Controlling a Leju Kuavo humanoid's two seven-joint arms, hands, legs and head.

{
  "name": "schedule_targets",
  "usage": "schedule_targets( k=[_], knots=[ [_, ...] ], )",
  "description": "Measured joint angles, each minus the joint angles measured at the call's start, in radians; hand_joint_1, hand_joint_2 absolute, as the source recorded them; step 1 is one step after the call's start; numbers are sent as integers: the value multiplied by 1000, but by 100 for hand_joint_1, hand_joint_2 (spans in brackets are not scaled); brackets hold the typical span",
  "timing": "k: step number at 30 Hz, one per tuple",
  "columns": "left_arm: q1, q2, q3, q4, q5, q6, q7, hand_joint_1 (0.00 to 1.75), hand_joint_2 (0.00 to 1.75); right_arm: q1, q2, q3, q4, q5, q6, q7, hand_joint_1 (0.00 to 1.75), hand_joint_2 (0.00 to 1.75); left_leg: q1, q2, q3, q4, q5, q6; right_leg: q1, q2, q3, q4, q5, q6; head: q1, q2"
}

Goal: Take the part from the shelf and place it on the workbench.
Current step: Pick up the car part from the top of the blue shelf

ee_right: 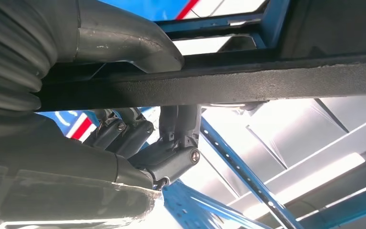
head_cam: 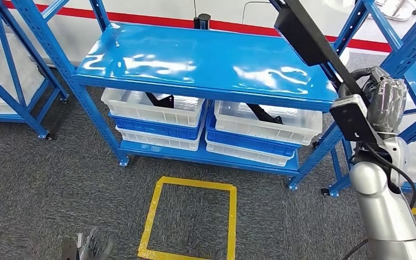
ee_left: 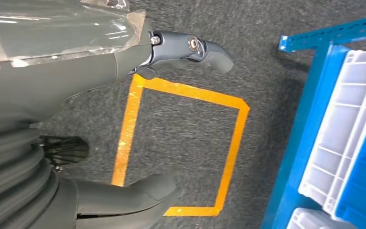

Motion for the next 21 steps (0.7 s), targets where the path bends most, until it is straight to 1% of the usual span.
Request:
schedule_targets(
  k=[1,2,3,4,5,6,7,8,9,10,11,12,13,14,15,16,17,18,19,20,21],
  knots=[
    [0,0,-2,1,3,0,0,0,175,2,-1,0,0,-5,0,-3,175,175,0,0,-12,0,9,-2,-1,0,27,-22,18,10,0,0],
    [0,0,-4,2,7,1,0,0,175,3,-2,-1,0,-13,0,-6,175,175,0,0,-22,1,19,-5,-2,0,70,-76,39,19,0,0],
    [0,0,-6,2,12,3,-1,0,175,3,-3,-3,0,-22,0,-11,175,175,-1,0,-31,2,27,-9,-2,0,123,-150,51,23,0,0],
    [1,1,-9,3,18,6,-1,0,175,3,-5,-5,0,-35,0,-17,175,175,-2,0,-39,3,36,-14,1,1,172,-225,55,20,0,0],
    [1,3,-12,3,24,9,-2,0,175,4,-8,-9,0,-50,1,-23,175,175,-4,-1,-44,3,45,-20,4,1,205,-278,52,15,-1,0],
    [2,5,-14,4,31,13,-2,0,175,5,-9,-12,1,-65,4,-31,175,175,-6,-2,-47,2,54,-26,8,2,220,-305,46,8,-1,0],
    [3,8,-16,6,39,16,-3,0,175,7,-11,-15,3,-82,8,-39,175,175,-6,-2,-49,0,63,-31,11,3,218,-311,48,0,-2,0],
    [5,11,-17,8,48,19,-4,0,175,7,-12,-16,6,-99,14,-47,175,175,-5,-3,-51,-1,66,-37,6,3,212,-308,54,-8,-2,0],
    [8,15,-19,11,57,21,-5,0,175,7,-12,-17,9,-115,21,-55,175,175,-4,-3,-57,7,54,-42,2,2,204,-307,62,-19,-3,0],
    [10,18,-21,13,66,22,-6,0,175,5,-12,-16,12,-131,26,-62,175,175,-2,-4,-68,32,24,-48,-3,2,196,-307,71,-30,-4,0],
    [12,21,-23,16,74,24,-8,0,175,4,-12,-17,16,-148,30,-69,175,175,0,-5,-84,78,-22,-53,-7,1,186,-308,81,-41,-5,0],
    [14,23,-26,17,81,25,-8,0,175,3,-12,-17,19,-166,33,-76,175,175,0,-6,-104,142,-72,-58,-4,1,174,-307,91,-47,-7,0],
    [16,25,-29,19,89,28,-9,0,175,2,-12,-18,24,-185,37,-84,175,175,1,-6,-122,212,-112,-62,-3,0,163,-307,100,-51,-8,0],
    [19,26,-32,20,97,30,-9,0,175,3,-12,-19,28,-204,40,-91,175,175,2,-6,-132,267,-131,-64,-1,0,152,-306,109,-52,-8,0],
    [21,27,-35,21,103,33,-9,0,175,4,-12,-20,33,-221,43,-96,175,175,3,-6,-127,293,-129,-66,0,0,142,-305,116,-51,-8,0],
    [24,28,-37,22,111,35,-9,0,175,5,-12,-22,37,-234,45,-101,175,175,4,-6,-104,281,-110,-65,1,0,133,-303,122,-50,-8,0],
    [25,29,-39,22,119,38,-9,0,175,7,-12,-24,40,-243,45,-105,175,175,5,-6,-59,228,-86,-61,2,1,125,-301,128,-47,-9,0],
    [25,29,-41,23,126,41,-9,0,175,8,-12,-26,42,-249,45,-108,175,175,5,-6,-11,164,-67,-57,2,1,119,-298,131,-44,-9,0],
    [25,32,-41,22,135,46,-9,0,175,9,-12,-29,42,-254,45,-112,175,175,3,-7,37,94,-61,-51,4,0,113,-295,136,-40,-8,0],
    [26,34,-42,22,144,50,-9,0,175,10,-11,-31,43,-258,44,-115,175,175,1,-8,71,42,-62,-46,5,0,109,-293,140,-33,-8,0],
    [27,36,-43,22,151,53,-9,0,175,10,-9,-33,43,-262,44,-118,175,175,-2,-8,85,16,-66,-43,6,-1,106,-292,145,-26,-8,0]
  ],
)
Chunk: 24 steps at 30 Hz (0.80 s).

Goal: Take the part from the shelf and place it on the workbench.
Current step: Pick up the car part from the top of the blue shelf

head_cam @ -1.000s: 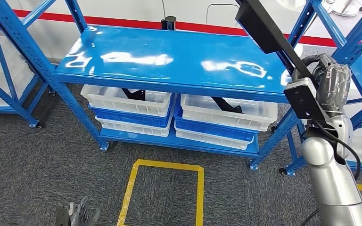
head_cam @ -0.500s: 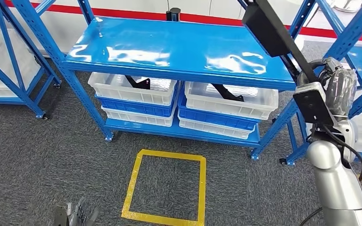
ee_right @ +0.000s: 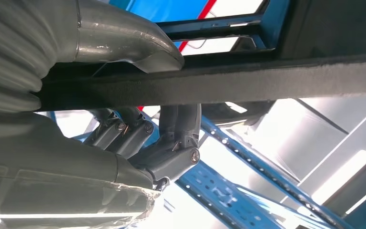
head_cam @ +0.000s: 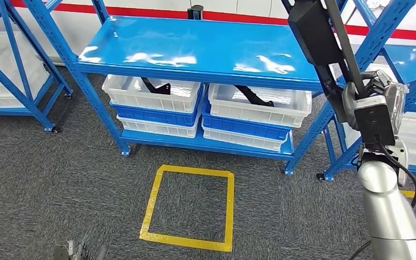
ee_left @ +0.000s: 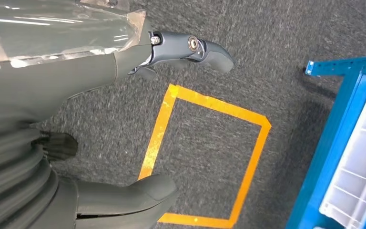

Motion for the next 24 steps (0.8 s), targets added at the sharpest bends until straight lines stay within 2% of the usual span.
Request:
schedule_targets(
  k=[2,3,5,7,8,9,10,11,12,13,14,15,16,18,19,21,22,23,24],
  knots=[
    [4,3,-1,0,12,6,0,0,175,1,3,-3,2,-5,0,-3,175,175,-3,2,4,-22,3,12,1,0,-6,1,9,16,0,0],
    [6,4,-2,-1,15,9,0,0,175,2,5,-4,4,-6,0,-4,175,175,-2,4,1,-28,12,20,1,0,-13,8,3,19,0,0],
    [9,4,-2,-2,21,13,0,0,175,1,6,-6,7,-7,0,-5,175,175,3,8,-13,-39,33,38,2,2,-44,73,-48,14,3,0],
    [13,5,-2,-4,29,17,0,0,175,0,9,-8,13,-10,1,-7,175,175,2,10,-38,-39,53,43,-1,2,-88,202,-123,8,6,0],
    [16,5,-2,-6,34,20,0,0,175,-1,12,-8,18,-12,2,-9,175,175,2,10,-51,-39,62,42,-3,2,-101,256,-143,12,7,0],
    [20,5,-2,-9,39,23,0,0,175,-1,15,-8,24,-14,3,-11,175,175,3,11,-64,-38,72,40,-5,2,-100,285,-148,21,7,0],
    [24,4,-2,-12,43,26,1,0,175,-3,18,-8,29,-16,3,-14,175,175,4,12,-76,-37,80,37,-8,2,-81,276,-134,34,7,0],
    [29,3,-2,-18,47,29,3,0,175,-6,21,-7,33,-16,3,-17,175,175,5,12,-87,-34,88,33,-11,2,-45,231,-112,47,6,0],
    [34,1,-2,-26,51,33,7,0,175,-11,24,-7,37,-15,3,-21,175,175,6,12,-97,-31,95,28,-15,2,3,162,-93,57,7,0],
    [39,0,-2,-36,56,38,11,0,175,-17,27,-7,41,-14,3,-24,175,175,6,13,-107,-26,101,22,-15,3,52,87,-86,59,8,0],
    [43,-1,-2,-46,59,41,15,0,175,-22,30,-7,44,-13,3,-27,175,175,5,12,-115,-22,108,15,-13,3,87,30,-86,56,8,0],
    [47,-2,-2,-55,61,45,19,0,175,-26,33,-7,47,-11,3,-29,175,175,4,12,-120,-20,116,10,-9,4,106,-3,-92,50,9,0],
    [51,-3,-2,-63,62,48,21,0,175,-28,36,-7,50,-9,3,-30,175,175,2,12,-123,-20,124,4,-4,5,110,-13,-94,42,9,0],
    [57,-5,-2,-74,64,52,24,0,175,-30,42,-6,56,-5,3,-31,175,175,3,10,-132,-16,125,-5,-10,3,95,-8,-83,25,8,0],
    [60,-6,-2,-78,64,52,26,0,175,-31,45,-6,59,-4,3,-31,175,175,5,9,-141,1,104,-10,-14,2,86,-7,-75,12,7,0],
    [62,-7,-2,-87,65,53,28,0,175,-35,51,-6,62,0,3,-30,175,175,8,7,-175,96,16,-18,-16,0,67,-7,-56,-10,6,0],
    [63,-8,-2,-90,66,53,29,0,175,-36,56,-6,63,4,3,-29,175,175,9,7,-194,166,-30,-21,-13,-1,56,-6,-47,-17,5,0],
    [63,-10,-2,-94,66,53,31,0,175,-37,60,-6,64,9,3,-27,175,175,9,6,-209,230,-59,-24,-11,-1,45,-5,-39,-19,5,0],
    [64,-11,-2,-97,66,53,32,0,175,-39,66,-5,65,15,3,-23,175,175,9,6,-211,269,-67,-24,-8,-1,35,-4,-31,-19,5,0]
  ],
)
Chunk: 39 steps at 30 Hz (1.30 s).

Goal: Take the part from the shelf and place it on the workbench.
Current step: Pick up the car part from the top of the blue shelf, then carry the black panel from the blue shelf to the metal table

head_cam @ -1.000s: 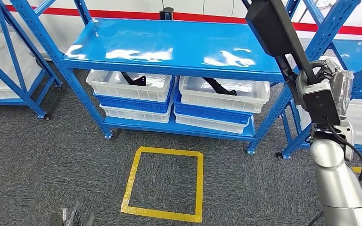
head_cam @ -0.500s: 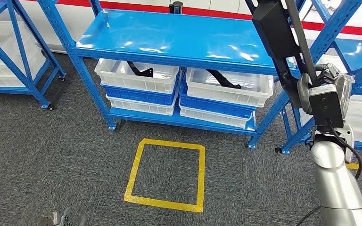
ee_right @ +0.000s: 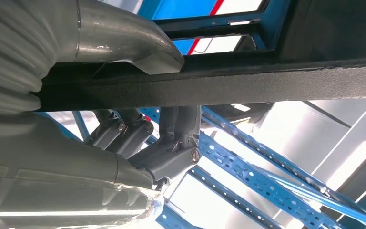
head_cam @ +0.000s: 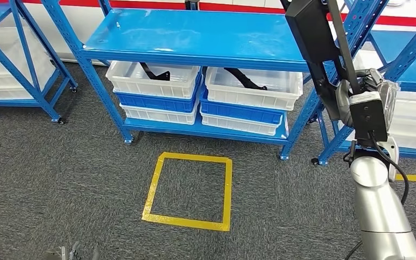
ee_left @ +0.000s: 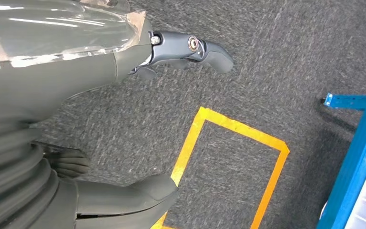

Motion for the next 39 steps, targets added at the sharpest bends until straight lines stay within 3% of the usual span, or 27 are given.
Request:
schedule_targets(
  k=[1,2,3,5,7,9,10,12,14,16,17,19,21,23,24,25,27,29,30,31,32,34,36,37,39],
  knots=[
    [0,-2,0,-4,0,0,1,0,175,-1,6,1,1,7,0,5,175,175,0,0,16,3,11,1,1,0,-10,2,7,1,0,0],
    [0,-3,0,-9,0,0,2,0,175,-3,10,2,2,13,0,10,175,175,0,0,51,-33,34,4,2,0,-19,4,13,3,0,0],
    [0,-5,0,-14,0,0,3,0,175,-5,14,2,2,19,0,14,175,175,0,-1,101,-99,56,9,3,1,-26,7,17,7,0,0],
    [-1,-6,0,-24,0,0,3,0,175,-10,19,3,3,23,0,17,175,175,-3,-6,193,-230,67,20,7,1,-36,10,26,18,1,0],
    [0,-7,-1,-31,0,0,2,0,175,-15,24,4,3,24,0,18,175,175,-10,-9,220,-279,61,30,8,-1,-40,10,37,34,2,0],
    [1,-9,-1,-34,0,0,2,0,175,-18,28,4,4,24,0,19,175,175,-13,-6,213,-288,76,43,7,-1,-46,11,42,48,2,0],
    [0,-10,-1,-35,0,0,2,0,175,-19,29,5,4,24,0,19,175,175,-12,-4,207,-293,86,52,7,0,-56,24,30,49,3,0],
    [0,-11,-1,-38,0,0,2,0,175,-22,29,5,5,24,0,20,175,175,-8,1,188,-301,108,63,8,2,-94,107,-31,41,5,0],
    [0,-12,0,-40,0,0,2,0,175,-23,30,5,7,24,0,20,175,175,-10,2,163,-300,126,67,8,2,-135,238,-99,38,7,0],
    [1,-14,0,-40,0,0,2,0,175,-21,31,5,9,24,0,20,175,175,-10,3,140,-298,142,66,7,2,-133,292,-114,51,7,0],
    [1,-14,0,-41,0,0,2,0,175,-21,32,5,10,24,0,21,175,175,-10,3,130,-296,149,64,6,2,-103,260,-97,61,7,0],
    [2,-16,0,-43,0,0,5,0,175,-24,33,5,11,31,1,21,175,175,-10,3,113,-291,161,57,7,2,-6,117,-61,71,7,0],
    [2,-17,0,-49,-1,0,8,0,175,-25,35,3,10,44,2,23,175,175,-12,2,103,-289,175,47,14,2,62,6,-50,62,7,0],
    [5,-18,-1,-52,-4,0,13,0,175,-22,37,0,8,57,3,27,175,175,-14,2,98,-290,190,38,20,3,67,-13,-46,45,6,0],
    [6,-18,-1,-53,-5,-1,16,0,175,-20,38,-1,7,62,3,30,175,175,-13,-1,95,-289,191,33,14,2,62,-13,-40,37,7,0],
    [8,-18,-1,-54,-6,-1,19,0,175,-18,38,-2,5,66,3,32,175,175,-12,-2,88,-278,177,28,9,1,56,-13,-32,26,6,0],
    [10,-18,-2,-56,-8,-3,22,0,175,-15,39,-3,0,72,3,36,175,175,-9,-5,60,-205,100,18,-1,-1,39,-16,-14,6,4,0],
    [12,-18,-3,-56,-8,-3,22,0,175,-12,39,-6,-3,75,5,39,175,175,-5,-5,24,-73,13,9,1,-1,17,-14,4,-3,3,0],
    [13,-18,-3,-56,-8,-4,23,0,175,-9,39,-8,-4,77,6,39,175,175,-2,-5,16,-21,-6,5,1,-2,6,-13,12,-3,2,0],
    [15,-18,-3,-56,-9,-6,23,0,175,-4,39,-9,-5,78,6,39,175,175,2,-4,21,1,-3,1,1,-2,-5,-11,19,0,2,0],
    [16,-18,-4,-56,-10,-8,22,0,175,1,39,-11,-7,79,6,40,175,175,6,-4,46,-16,16,-2,0,-2,-14,-8,24,4,2,0],
    [16,-17,-6,-56,-13,-13,22,0,175,11,38,-17,-16,84,6,41,175,175,12,4,136,-136,57,-7,-2,-5,-31,4,31,12,1,0],
    [15,-15,-13,-56,-16,-18,21,0,175,18,35,-26,-30,88,6,41,175,175,9,11,201,-243,66,-4,0,-12,-45,14,37,22,0,0],
    [14,-14,-17,-56,-17,-21,21,0,175,22,33,-31,-36,89,6,41,175,175,5,11,208,-262,62,-1,2,-15,-50,16,42,30,0,0],
    [14,-13,-23,-56,-19,-22,20,0,175,33,28,-37,-45,90,4,41,175,175,0,3,198,-271,73,16,3,-22,-57,15,52,48,0,0]
  ],
)
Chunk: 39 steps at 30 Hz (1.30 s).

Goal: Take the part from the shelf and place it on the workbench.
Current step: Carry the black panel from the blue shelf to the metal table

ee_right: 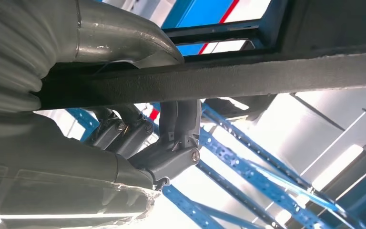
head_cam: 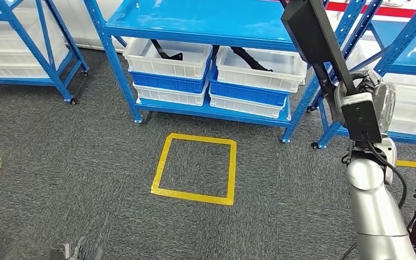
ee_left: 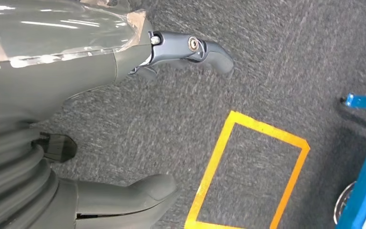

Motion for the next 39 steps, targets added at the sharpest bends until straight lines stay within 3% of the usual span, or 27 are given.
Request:
schedule_targets(
  k=[1,3,5,6,7,8,10,12,14,16,17,18,20,21,22,23,24,26,28,30,31,33,35,36,37,38,39],
  knots=[
    [-1,0,-3,0,0,-1,0,0,175,6,-4,-3,-3,-1,-1,0,175,175,-1,-4,-7,-3,9,12,-1,-1,-8,6,-7,4,0,0],
    [-2,1,-10,1,-1,-3,-4,0,175,16,-14,-11,-8,-3,-4,0,175,175,0,-12,-27,-9,31,34,-1,6,-37,70,-64,-3,3,0],
    [-3,3,-17,2,-1,-5,-9,0,175,25,-23,-18,-13,-5,-5,0,175,175,-2,-21,-54,-9,52,43,-1,16,-77,200,-145,-14,4,0],
    [-3,4,-20,3,0,-5,-12,0,175,31,-26,-20,-15,-6,-6,0,175,175,-4,-26,-68,-9,62,45,0,20,-88,258,-168,-14,4,0],
    [-3,5,-22,4,0,-5,-14,0,175,38,-27,-21,-17,-6,-6,0,175,175,-5,-33,-81,-9,73,45,1,22,-84,288,-174,-9,4,0],
    [-3,5,-24,6,0,-5,-15,0,175,44,-28,-22,-20,-7,-6,1,175,175,-6,-39,-93,-8,83,43,2,25,-63,281,-163,-2,4,0],
    [-6,5,-25,7,1,-4,-16,0,175,51,-28,-22,-29,-4,-6,7,175,175,-7,-54,-114,-8,104,38,2,45,26,164,-125,6,4,0],
    [-12,4,-26,8,3,-2,-17,0,175,53,-29,-22,-43,3,-5,15,175,175,-8,-70,-131,-10,126,29,6,77,118,25,-120,-3,4,0],
    [-14,4,-27,8,4,0,-18,0,175,55,-30,-22,-56,10,-4,22,175,175,-10,-88,-139,-18,149,18,12,85,147,-27,-128,-12,4,0],
    [-11,7,-28,8,4,1,-17,0,175,59,-28,-21,-62,15,-1,28,175,175,-12,-94,-148,-21,156,7,2,64,134,-29,-112,-21,4,0],
    [-10,8,-28,8,5,1,-17,0,175,61,-27,-20,-65,16,1,30,175,175,-14,-80,-157,-5,133,2,-4,51,126,-30,-102,-30,2,0],
    [-9,9,-28,8,5,2,-17,0,175,63,-25,-20,-68,17,3,31,175,175,-13,-60,-170,31,92,-4,-10,38,117,-32,-92,-40,-1,0],
    [-10,9,-28,8,6,2,-17,0,175,64,-24,-20,-74,18,5,33,175,175,-6,-22,-202,157,-7,-15,-8,13,98,-31,-73,-50,-6,0],
    [-10,8,-28,9,6,2,-17,0,175,65,-24,-19,-76,18,6,33,175,175,0,-16,-213,222,-34,-22,-6,1,89,-29,-66,-49,-6,0],
    [-10,8,-28,9,6,1,-17,0,175,66,-24,-19,-77,18,6,33,175,175,6,-12,-213,263,-36,-28,-6,-12,78,-27,-58,-46,-6,0],
    [-10,7,-29,9,6,1,-17,0,175,66,-23,-19,-77,18,7,33,175,175,13,-7,-197,271,-19,-35,-7,-24,68,-24,-53,-43,-6,0],
    [-10,7,-29,9,6,1,-17,0,175,67,-23,-19,-78,18,8,33,175,175,19,-1,-162,241,6,-40,-9,-35,57,-19,-48,-39,-6,0],
    [-12,7,-29,8,6,1,-17,0,175,67,-24,-20,-82,18,8,33,175,175,22,32,-66,114,22,-50,-8,-55,40,-4,-43,-32,-8,0],
    [-15,7,-29,8,6,1,-17,0,175,65,-24,-21,-89,18,8,33,175,175,13,53,-15,24,3,-44,-3,-73,28,5,-35,-20,-9,0],
    [-14,9,-29,7,8,0,-18,0,175,65,-24,-21,-91,18,8,34,175,175,4,39,-21,5,2,-20,0,-92,21,3,-26,-5,-8,0],
    [-13,9,-29,7,12,-3,-18,0,175,65,-24,-21,-91,18,8,34,175,175,3,30,-27,1,8,-6,-2,-90,15,6,-28,1,-8,0],
    [-12,8,-28,6,24,-14,-18,0,175,68,-25,-21,-92,19,7,34,175,175,4,14,-40,-8,27,21,-5,-49,-8,54,-70,-2,-6,0],
    [-13,7,-27,6,31,-23,-18,0,175,70,-27,-23,-92,19,7,35,175,175,2,-3,-59,-9,45,34,-4,4,-49,174,-146,-18,-4,0],
    [-13,7,-26,6,33,-26,-18,0,175,73,-28,-23,-92,20,7,35,175,175,0,-13,-69,-9,53,36,-2,16,-66,234,-174,-22,-3,0],
    [-13,6,-25,6,33,-28,-17,0,175,76,-28,-23,-92,23,7,37,175,175,-2,-24,-79,-8,62,37,0,22,-71,270,-187,-21,-3,0],
    [-12,4,-25,6,34,-30,-16,0,175,79,-28,-24,-92,26,7,38,175,175,-4,-36,-88,-8,70,36,1,24,-59,270,-185,-16,-3,0],
    [-12,3,-24,6,34,-31,-15,0,175,82,-28,-24,-93,29,8,39,175,175,-5,-48,-97,-7,78,34,2,27,-28,232,-171,-10,-3,0]
  ],
)
